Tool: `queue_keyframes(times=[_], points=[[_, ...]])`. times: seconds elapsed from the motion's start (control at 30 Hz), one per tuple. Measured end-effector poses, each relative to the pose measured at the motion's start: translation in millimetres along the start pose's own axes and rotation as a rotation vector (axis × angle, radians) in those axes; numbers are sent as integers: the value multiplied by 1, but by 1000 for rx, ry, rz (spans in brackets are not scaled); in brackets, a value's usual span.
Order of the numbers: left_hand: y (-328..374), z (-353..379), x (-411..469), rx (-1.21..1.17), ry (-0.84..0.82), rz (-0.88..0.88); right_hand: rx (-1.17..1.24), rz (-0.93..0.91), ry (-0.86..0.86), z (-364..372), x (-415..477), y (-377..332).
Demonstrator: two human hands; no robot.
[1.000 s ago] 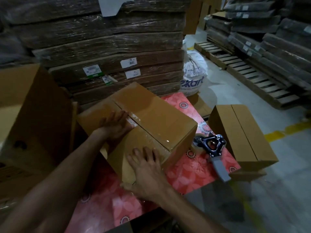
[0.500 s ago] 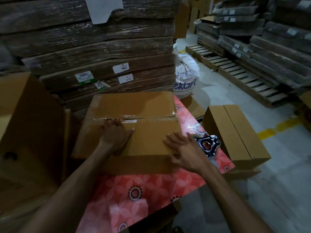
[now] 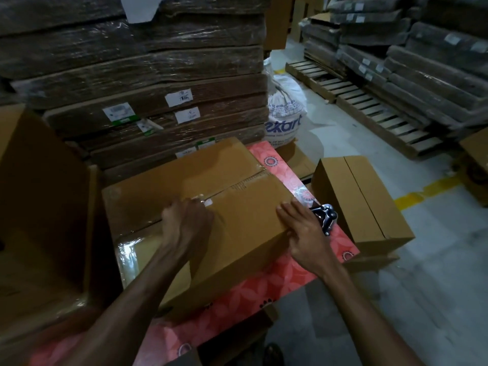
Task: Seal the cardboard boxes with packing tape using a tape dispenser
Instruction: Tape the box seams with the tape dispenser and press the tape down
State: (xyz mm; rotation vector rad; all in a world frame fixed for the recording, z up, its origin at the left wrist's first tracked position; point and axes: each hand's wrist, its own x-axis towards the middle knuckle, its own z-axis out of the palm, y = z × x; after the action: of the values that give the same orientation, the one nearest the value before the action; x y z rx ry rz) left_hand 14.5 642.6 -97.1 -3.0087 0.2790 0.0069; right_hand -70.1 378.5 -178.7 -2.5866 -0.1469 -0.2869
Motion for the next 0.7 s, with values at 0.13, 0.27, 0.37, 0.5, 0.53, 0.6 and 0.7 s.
queue_keyframes(times=[0.13, 0.27, 0.37, 0.5, 0.53, 0.6, 0.7], points=[[26, 22, 29, -224, -49, 382, 335, 178, 250, -1, -19, 3], [47, 45, 25, -281, -84, 431, 144, 859, 240, 25, -46, 75], [45, 49, 17, -291, -45, 434, 13, 906, -222, 55, -62, 120], [49, 52, 9, -273, -44, 451, 58, 904, -281, 69, -48, 131], [50, 52, 5, -276, -56, 456, 98, 919, -250, 70, -42, 129], [52, 50, 1, -275, -76, 457, 139, 1008, -176, 63, -29, 118], [55, 46, -5, -289, -93, 452, 123, 1097, -134, 37, -7, 100]])
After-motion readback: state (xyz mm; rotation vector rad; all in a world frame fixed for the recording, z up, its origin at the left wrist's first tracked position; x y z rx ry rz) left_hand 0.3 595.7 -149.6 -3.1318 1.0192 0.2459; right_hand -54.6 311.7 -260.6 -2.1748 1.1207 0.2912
